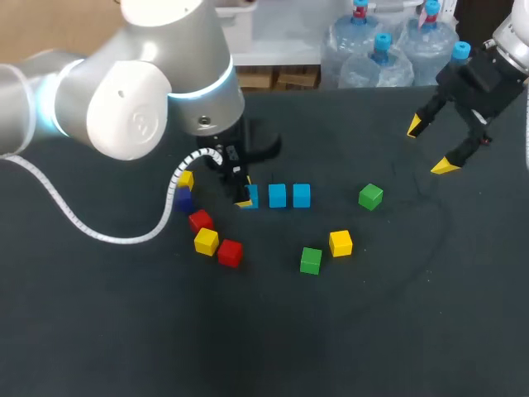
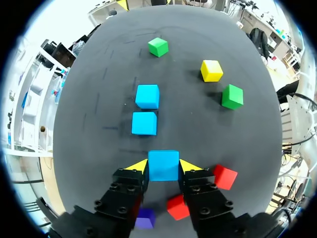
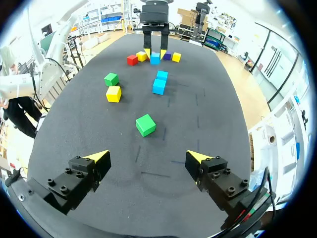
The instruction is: Place the blue cubes, place green cubes on the blue cubes, place the yellow cubes on the green cubes, then place the red cubes on the yellow cubes, and place purple cube on the red cubes.
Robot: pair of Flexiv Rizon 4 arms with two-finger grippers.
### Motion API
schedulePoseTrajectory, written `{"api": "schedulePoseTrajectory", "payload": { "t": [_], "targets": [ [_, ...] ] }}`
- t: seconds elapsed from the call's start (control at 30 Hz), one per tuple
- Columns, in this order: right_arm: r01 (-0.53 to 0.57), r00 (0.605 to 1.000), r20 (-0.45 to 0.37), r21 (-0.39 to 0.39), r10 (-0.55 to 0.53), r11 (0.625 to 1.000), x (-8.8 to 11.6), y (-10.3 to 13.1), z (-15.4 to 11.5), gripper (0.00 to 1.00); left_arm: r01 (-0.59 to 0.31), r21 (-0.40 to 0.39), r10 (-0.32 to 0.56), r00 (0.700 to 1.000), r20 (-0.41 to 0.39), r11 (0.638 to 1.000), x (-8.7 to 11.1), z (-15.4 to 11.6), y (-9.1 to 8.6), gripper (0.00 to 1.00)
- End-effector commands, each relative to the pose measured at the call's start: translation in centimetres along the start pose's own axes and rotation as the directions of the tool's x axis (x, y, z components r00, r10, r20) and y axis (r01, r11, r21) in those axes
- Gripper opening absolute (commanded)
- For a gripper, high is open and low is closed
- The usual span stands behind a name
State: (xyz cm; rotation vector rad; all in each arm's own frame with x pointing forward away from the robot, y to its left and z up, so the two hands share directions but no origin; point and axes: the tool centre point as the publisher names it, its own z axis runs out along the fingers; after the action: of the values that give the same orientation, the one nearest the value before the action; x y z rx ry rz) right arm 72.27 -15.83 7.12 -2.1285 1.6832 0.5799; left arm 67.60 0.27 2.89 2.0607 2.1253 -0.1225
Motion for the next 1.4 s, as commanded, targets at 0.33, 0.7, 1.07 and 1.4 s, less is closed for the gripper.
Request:
{"api": "schedulePoseTrajectory", "payload": {
  "t": [0.33,0.7,1.07,1.4],
  "targets": [
    [0.001,1.0,0.001,0.0,-0.001,1.0,0.0,0.0,0.0,1.0,-0.007,0.022,0.008,1.0,-0.011,1.0,0.0,2.0,1.2,0.0],
    [0.001,1.0,0.001,0.0,-0.001,1.0,0.0,0.0,0.0,1.0,-0.015,0.019,0.016,0.999,-0.036,1.0,0.3,2.9,2.7,0.0],
    [0.001,1.0,0.001,0.0,-0.001,1.0,0.0,0.0,0.0,1.0,-0.008,0.015,0.008,1.0,-0.023,1.0,0.0,3.0,3.2,0.0],
    [0.001,1.0,0.001,0.0,-0.001,1.0,0.0,0.0,0.0,1.0,-0.009,0.026,0.01,1.0,-0.02,1.0,0.1,3.3,2.9,0.0]
  ]
}}
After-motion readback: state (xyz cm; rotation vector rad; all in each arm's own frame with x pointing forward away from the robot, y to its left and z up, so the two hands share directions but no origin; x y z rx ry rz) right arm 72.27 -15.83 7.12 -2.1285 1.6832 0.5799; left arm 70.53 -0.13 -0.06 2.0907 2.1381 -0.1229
